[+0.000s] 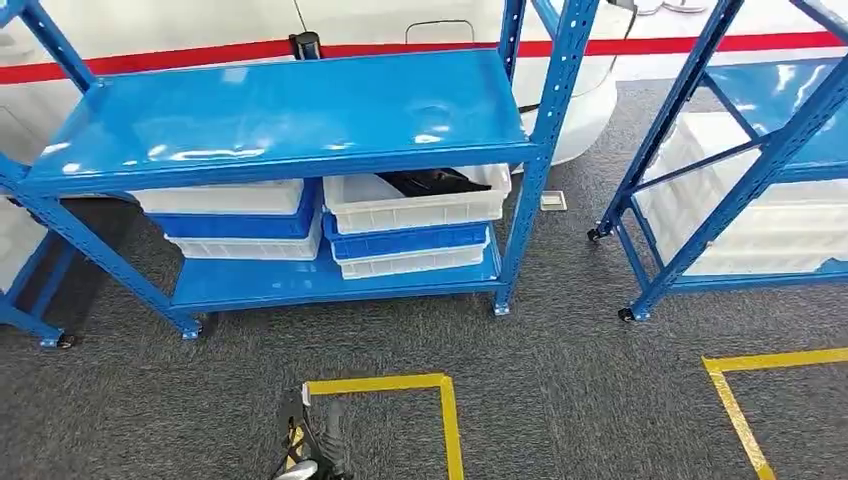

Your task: Take the parts from the cabinet and place them on the table.

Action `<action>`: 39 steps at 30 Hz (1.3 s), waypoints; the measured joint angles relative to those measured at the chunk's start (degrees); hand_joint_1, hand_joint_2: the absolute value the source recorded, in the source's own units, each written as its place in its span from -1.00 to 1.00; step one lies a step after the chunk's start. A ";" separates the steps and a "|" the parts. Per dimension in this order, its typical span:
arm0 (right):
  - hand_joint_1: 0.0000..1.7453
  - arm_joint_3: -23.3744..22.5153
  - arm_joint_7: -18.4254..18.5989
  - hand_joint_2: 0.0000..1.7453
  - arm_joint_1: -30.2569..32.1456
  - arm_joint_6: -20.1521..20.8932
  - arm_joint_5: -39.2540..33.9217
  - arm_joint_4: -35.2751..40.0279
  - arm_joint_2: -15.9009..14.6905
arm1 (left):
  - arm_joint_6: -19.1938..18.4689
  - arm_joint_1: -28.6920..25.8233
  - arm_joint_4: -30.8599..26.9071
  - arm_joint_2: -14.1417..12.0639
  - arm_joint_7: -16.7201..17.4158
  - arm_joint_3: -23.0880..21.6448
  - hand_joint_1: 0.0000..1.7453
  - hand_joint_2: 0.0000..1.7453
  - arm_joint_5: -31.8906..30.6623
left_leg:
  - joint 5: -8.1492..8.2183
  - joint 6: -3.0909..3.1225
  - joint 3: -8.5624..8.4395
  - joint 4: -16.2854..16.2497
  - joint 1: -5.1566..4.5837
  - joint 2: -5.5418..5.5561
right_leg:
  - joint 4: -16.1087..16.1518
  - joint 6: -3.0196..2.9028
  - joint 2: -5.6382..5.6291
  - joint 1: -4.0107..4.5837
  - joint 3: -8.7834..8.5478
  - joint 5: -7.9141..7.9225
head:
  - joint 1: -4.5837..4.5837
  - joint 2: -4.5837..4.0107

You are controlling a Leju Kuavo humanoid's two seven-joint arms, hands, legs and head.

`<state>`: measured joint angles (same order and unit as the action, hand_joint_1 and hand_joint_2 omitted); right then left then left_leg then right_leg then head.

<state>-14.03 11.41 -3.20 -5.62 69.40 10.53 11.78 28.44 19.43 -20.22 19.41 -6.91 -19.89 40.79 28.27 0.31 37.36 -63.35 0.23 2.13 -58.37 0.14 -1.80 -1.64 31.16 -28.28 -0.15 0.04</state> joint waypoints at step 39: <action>-1.00 -3.10 2.97 -1.00 0.07 2.19 -1.38 0.09 0.55 | 3.65 -0.26 -0.13 0.72 2.65 -1.27 -1.00 -1.00 -7.06 | -2.70 0.85 -2.48 4.67 -0.60 -2.24 | 0.62 0.76 2.78 1.35 -0.51 -0.64 | 0.00 0.00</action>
<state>-17.13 14.38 -3.14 -3.43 68.02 10.62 12.33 32.09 19.18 -20.35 20.13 -4.26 -21.16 33.73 25.56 1.16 34.89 -58.68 -0.37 -0.11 -57.74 0.90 0.98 -0.29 30.66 -28.92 -0.15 0.05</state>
